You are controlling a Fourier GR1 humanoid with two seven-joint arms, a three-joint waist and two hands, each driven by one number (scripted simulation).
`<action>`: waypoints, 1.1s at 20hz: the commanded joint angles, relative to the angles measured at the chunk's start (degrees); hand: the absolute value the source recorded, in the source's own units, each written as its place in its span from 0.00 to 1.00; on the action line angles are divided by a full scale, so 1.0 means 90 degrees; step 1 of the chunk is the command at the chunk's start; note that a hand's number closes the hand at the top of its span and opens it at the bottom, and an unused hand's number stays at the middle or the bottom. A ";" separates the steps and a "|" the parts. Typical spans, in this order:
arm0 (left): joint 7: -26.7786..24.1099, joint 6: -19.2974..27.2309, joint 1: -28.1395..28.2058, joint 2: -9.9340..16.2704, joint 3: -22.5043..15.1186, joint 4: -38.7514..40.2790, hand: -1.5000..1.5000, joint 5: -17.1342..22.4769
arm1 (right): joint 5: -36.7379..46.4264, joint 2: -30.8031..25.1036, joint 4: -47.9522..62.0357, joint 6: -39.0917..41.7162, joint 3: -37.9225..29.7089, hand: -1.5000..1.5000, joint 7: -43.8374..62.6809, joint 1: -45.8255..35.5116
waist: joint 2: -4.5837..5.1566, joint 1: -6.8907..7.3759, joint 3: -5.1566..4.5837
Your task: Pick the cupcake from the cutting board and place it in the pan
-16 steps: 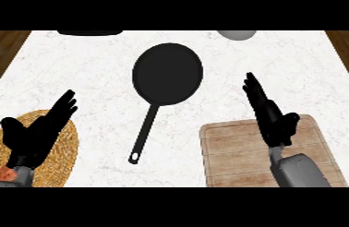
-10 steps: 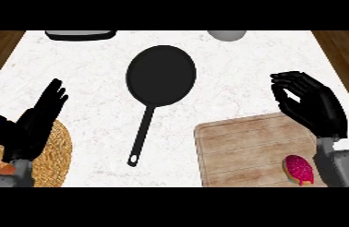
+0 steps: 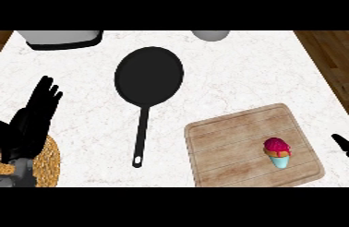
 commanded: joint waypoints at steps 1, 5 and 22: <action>-0.0066 0.0251 -0.0145 -0.0223 -0.0148 0.0014 0.50 -0.0242 | 0.0069 -0.0954 -0.1108 0.0360 -0.0716 0.00 0.0310 0.1284 | 0.0033 -0.0015 0.0003; -0.0022 -0.0295 -0.0092 0.0021 0.0121 0.0112 0.50 0.0114 | -0.0109 -0.1486 -0.1837 0.1030 -0.1476 0.00 0.0584 0.1827 | 0.0084 0.0300 0.0009; 0.0356 -0.0220 -0.0825 -0.0423 -0.0308 0.0111 0.50 -0.0256 | -0.0845 -0.3204 -0.1862 0.3691 0.0129 0.00 0.3651 0.0667 | 0.0212 0.0898 0.0020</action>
